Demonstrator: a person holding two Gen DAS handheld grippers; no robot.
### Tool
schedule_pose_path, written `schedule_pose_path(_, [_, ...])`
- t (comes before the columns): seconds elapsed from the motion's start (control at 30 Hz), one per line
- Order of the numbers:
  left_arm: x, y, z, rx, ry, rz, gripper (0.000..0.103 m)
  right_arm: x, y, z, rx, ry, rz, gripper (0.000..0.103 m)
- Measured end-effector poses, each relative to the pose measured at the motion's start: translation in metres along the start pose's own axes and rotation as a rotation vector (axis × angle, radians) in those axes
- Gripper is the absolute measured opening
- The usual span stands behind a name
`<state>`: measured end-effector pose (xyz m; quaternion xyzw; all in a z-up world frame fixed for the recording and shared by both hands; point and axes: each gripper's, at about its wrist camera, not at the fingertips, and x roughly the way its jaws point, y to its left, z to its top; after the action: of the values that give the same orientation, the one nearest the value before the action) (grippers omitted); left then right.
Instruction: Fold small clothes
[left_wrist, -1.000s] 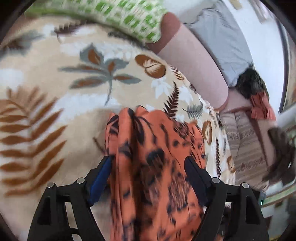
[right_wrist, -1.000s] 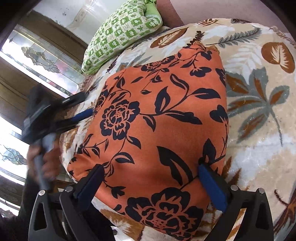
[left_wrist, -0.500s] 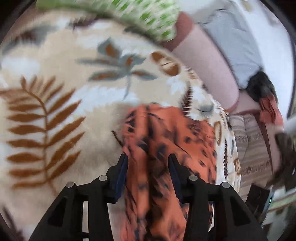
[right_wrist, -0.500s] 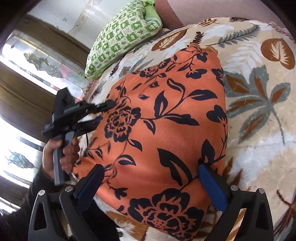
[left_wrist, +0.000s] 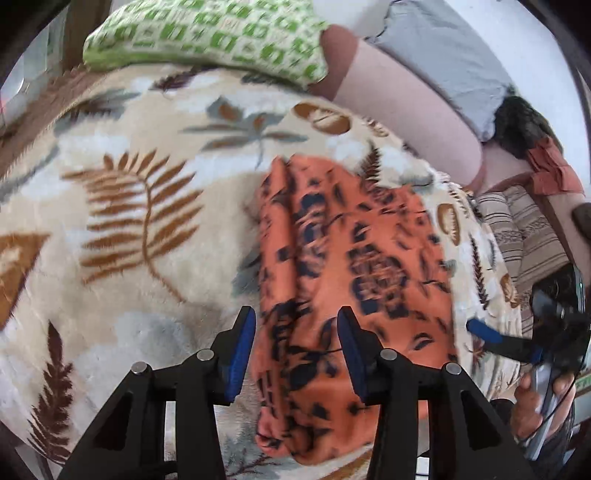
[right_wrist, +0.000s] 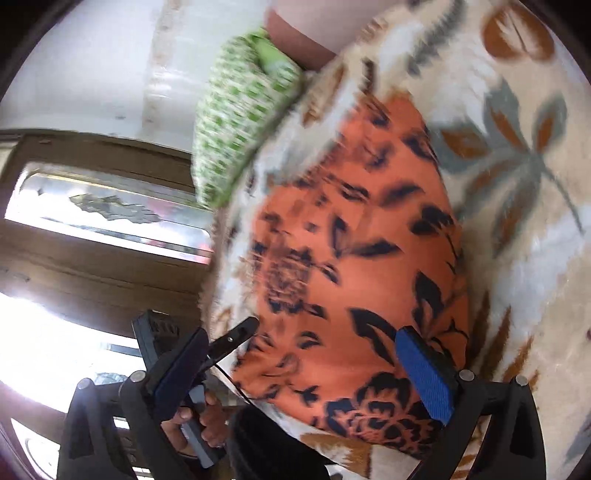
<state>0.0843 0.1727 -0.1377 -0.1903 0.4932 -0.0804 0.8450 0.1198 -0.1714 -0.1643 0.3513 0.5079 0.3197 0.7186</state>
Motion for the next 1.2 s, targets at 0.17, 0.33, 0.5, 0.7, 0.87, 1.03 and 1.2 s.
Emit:
schedule_pose_path(0.17, [0.026, -0.004, -0.012, 0.010, 0.064, 0.111, 0.056, 0.007, -0.007, 0.018, 0.069, -0.019, 0.122, 0.102])
schedule_pose_path(0.33, [0.024, -0.013, -0.023, 0.021, 0.015, 0.207, 0.077, 0.035, -0.031, 0.025, 0.167, 0.056, 0.009, 0.101])
schedule_pose_path(0.5, [0.030, -0.023, -0.029, 0.121, 0.009, 0.308, 0.079, 0.031, 0.011, 0.058, 0.012, 0.015, 0.022, 0.101])
schedule_pose_path(0.7, [0.037, -0.025, -0.037, 0.120, -0.001, 0.348, 0.082, 0.064, -0.012, 0.063, 0.052, 0.046, -0.136, 0.101])
schedule_pose_path(0.87, [0.035, -0.021, -0.035, 0.112, 0.003, 0.335, 0.082, 0.051, 0.022, 0.052, -0.069, 0.007, -0.127, 0.101])
schedule_pose_path(1.03, [0.032, -0.023, -0.037, 0.113, -0.002, 0.342, 0.082, 0.056, 0.014, 0.040, -0.029, 0.052, -0.249, 0.101])
schedule_pose_path(1.2, [0.035, -0.022, -0.037, 0.100, 0.000, 0.353, 0.084, 0.025, 0.033, 0.013, -0.066, 0.029, -0.137, 0.102])
